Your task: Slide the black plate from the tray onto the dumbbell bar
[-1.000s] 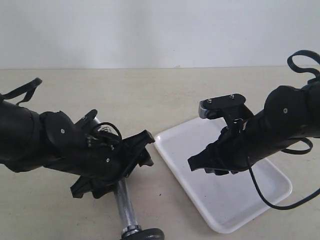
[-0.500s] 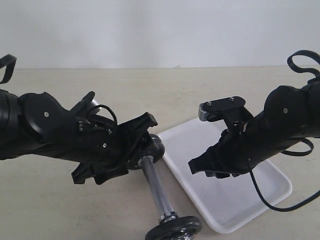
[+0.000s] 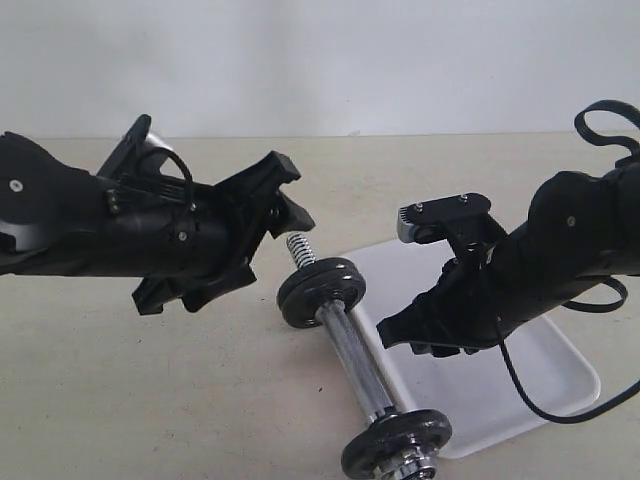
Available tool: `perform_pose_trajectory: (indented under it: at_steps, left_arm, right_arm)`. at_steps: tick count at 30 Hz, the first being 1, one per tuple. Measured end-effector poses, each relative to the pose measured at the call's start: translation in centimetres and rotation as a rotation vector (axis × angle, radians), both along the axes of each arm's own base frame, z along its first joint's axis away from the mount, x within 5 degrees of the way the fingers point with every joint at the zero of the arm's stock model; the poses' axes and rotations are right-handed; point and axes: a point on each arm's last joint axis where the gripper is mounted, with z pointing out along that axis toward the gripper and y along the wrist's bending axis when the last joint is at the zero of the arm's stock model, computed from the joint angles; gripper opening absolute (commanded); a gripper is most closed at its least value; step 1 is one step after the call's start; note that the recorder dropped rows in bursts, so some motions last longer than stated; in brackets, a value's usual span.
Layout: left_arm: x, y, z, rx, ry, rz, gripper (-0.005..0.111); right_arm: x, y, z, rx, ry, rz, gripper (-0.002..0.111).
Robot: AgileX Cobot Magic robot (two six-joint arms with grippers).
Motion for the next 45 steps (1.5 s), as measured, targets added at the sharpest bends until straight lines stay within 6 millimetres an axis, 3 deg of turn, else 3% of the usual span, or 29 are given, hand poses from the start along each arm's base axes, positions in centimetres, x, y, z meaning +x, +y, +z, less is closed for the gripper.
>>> perform_pose_trajectory:
  at_steps: [6, 10, 17, 20, 23, 27, 30, 32, 34, 39, 45]
  left_arm:
    - [-0.2, 0.5, 2.4, -0.015, -0.117, -0.006, 0.071]
    - [-0.3, 0.9, 5.0, -0.012, -0.251, -0.026, 0.071]
    - [-1.3, 2.4, 12.2, 0.018, -0.614, -0.054, 0.071]
    - [-2.6, 3.7, 15.9, 0.075, -0.810, -0.071, 0.070]
    - [-4.6, 5.4, 19.0, 0.125, -0.983, -0.070, 0.062]
    - [-7.5, 8.0, 22.2, 0.181, -1.174, -0.029, 0.039]
    - [-9.8, 10.1, 24.1, 0.202, -1.291, 0.017, 0.019]
    - [-11.4, 11.4, 25.1, 0.228, -1.366, 0.040, 0.011]
    - [-12.9, 12.6, 25.8, 0.248, -1.429, 0.061, 0.004]
    - [-16.1, 15.1, 27.1, 0.226, -1.527, 0.120, 0.004]
    - [-18.9, 17.1, 27.6, 0.180, -1.591, 0.135, 0.004]
  right_arm:
    - [0.0, 0.0, 0.0, 0.001, -0.002, -0.001, 0.031]
    - [0.3, 0.0, 0.1, 0.007, -0.029, -0.007, 0.031]
    - [0.5, 0.1, 0.2, 0.016, -0.054, -0.021, 0.031]
    - [0.6, 0.1, 0.3, 0.027, -0.066, -0.042, 0.031]
    - [1.0, 0.1, 0.5, 0.039, -0.102, -0.058, 0.031]
    - [1.4, 0.3, 1.4, 0.061, -0.149, -0.065, 0.022]
    - [1.9, 0.6, 3.9, 0.096, -0.221, -0.051, 0.009]
    - [2.0, 0.7, 6.5, 0.129, -0.284, -0.033, 0.002]
    - [1.9, 0.8, 9.9, 0.171, -0.354, -0.013, 0.003]
    - [0.0, 0.2, 18.9, 0.281, -0.524, 0.030, 0.003]
    - [-5.1, -2.2, 27.7, 0.385, -0.703, 0.083, 0.003]
